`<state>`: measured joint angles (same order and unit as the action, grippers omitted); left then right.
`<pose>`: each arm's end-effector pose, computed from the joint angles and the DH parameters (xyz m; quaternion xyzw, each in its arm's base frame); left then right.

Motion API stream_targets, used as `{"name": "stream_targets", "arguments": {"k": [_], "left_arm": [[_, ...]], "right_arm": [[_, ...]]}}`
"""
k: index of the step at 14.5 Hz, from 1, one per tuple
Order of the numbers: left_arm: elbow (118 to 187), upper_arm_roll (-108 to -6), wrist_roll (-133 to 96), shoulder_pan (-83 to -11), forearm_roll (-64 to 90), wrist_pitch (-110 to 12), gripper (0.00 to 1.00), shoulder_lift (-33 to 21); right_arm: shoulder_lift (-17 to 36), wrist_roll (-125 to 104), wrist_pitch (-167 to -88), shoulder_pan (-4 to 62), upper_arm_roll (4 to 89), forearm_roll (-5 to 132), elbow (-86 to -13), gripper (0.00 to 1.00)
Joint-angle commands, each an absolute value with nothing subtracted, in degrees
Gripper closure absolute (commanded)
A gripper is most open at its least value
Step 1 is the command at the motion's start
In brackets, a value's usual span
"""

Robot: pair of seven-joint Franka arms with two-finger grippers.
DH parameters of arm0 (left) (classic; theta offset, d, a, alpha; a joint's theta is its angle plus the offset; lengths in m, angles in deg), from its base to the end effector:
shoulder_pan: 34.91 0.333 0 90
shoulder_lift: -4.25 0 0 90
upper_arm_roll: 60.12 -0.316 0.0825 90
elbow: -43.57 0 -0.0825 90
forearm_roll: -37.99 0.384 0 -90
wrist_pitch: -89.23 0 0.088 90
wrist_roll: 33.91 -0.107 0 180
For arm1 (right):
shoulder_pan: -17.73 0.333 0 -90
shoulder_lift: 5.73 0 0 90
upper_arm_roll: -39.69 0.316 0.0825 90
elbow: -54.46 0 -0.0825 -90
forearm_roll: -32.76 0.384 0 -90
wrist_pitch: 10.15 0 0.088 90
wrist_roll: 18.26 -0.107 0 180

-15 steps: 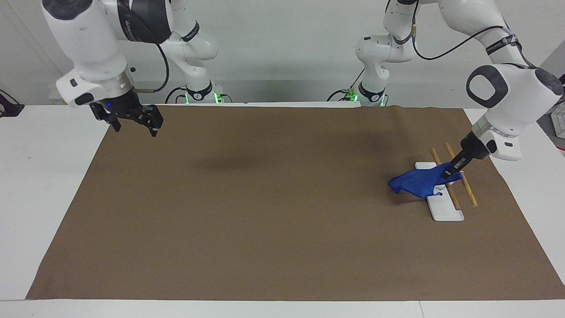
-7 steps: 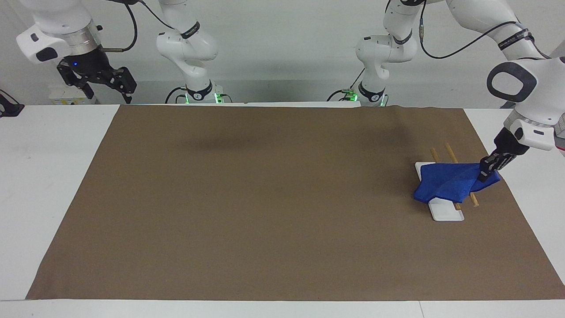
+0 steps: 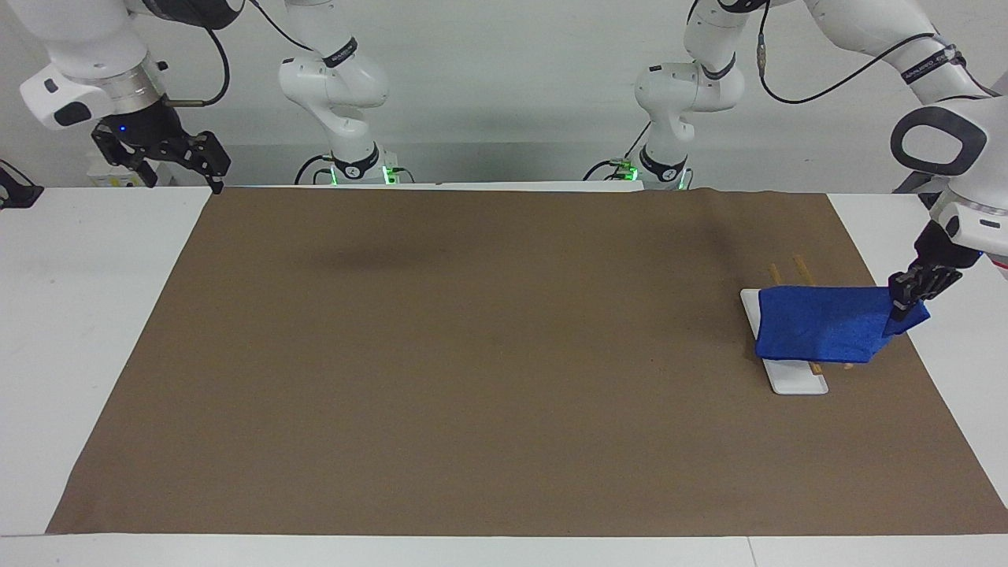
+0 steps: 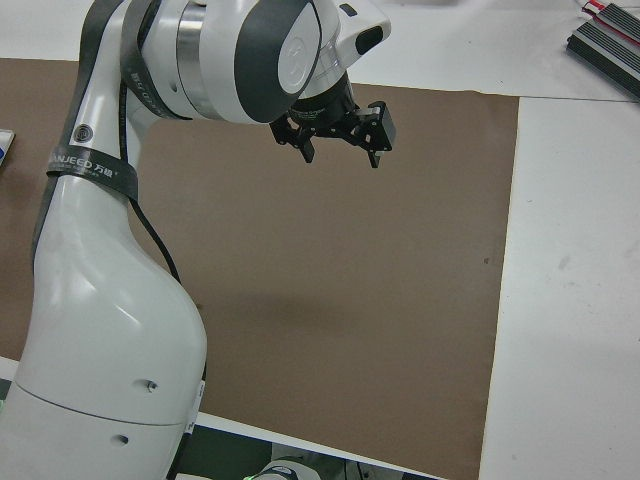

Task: Right arm passes towel to left arm to hang
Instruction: 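Carry the towel to the white rack while the right gripper withdraws, then drape the towel over the rack and release with the left gripper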

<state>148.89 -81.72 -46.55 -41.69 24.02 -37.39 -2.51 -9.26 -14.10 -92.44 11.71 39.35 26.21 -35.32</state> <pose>0.6007 0.1419 0.4932 0.9850 0.0739 0.1472 0.0516 0.5163 -0.0712 0.6489 0.9975 -0.0248 -0.0395 0.0533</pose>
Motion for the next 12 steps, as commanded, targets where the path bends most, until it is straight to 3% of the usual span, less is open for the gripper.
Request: {"name": "stream_targets", "arguments": {"k": [1, 3, 5, 6, 7, 8, 12], "left_arm": [[149.6, -83.1, -48.2, -42.0, 24.4, -38.6, 1.0, -2.9], [150.0, -83.2, -48.1, -42.0, 24.4, -38.3, 0.96, -2.9], [150.0, -83.2, -48.1, -42.0, 24.4, -37.8, 0.77, -2.9], [150.0, -83.2, -48.0, -41.9, 24.4, -37.6, 0.53, -2.9], [149.9, -83.2, -47.8, -42.0, 24.4, -37.8, 0.2, -3.0], [150.0, -83.2, -47.8, -42.0, 24.4, -37.9, 0.0, -3.0], [149.2, -83.2, -48.2, -42.1, 24.5, -38.0, 0.0, -3.2]], "right_arm": [[-9.9, -13.2, -92.9, 12.3, 38.8, 27.3, -37.6, 0.0], [-9.8, -13.2, -92.7, 12.5, 38.9, 27.3, -37.6, 0.0], [-9.9, -13.2, -92.7, 12.3, 38.8, 27.3, -37.6, 0.0], [-9.8, -13.2, -92.7, 12.2, 38.9, 27.3, -37.6, 0.0], [-9.9, -13.2, -92.7, 12.1, 38.8, 27.3, -37.6, 0.0], [-9.9, -13.2, -92.8, 12.1, 38.8, 27.3, -37.6, 0.0], [-9.9, -13.2, -92.7, 12.3, 38.9, 27.3, -37.6, 0.0]]}}
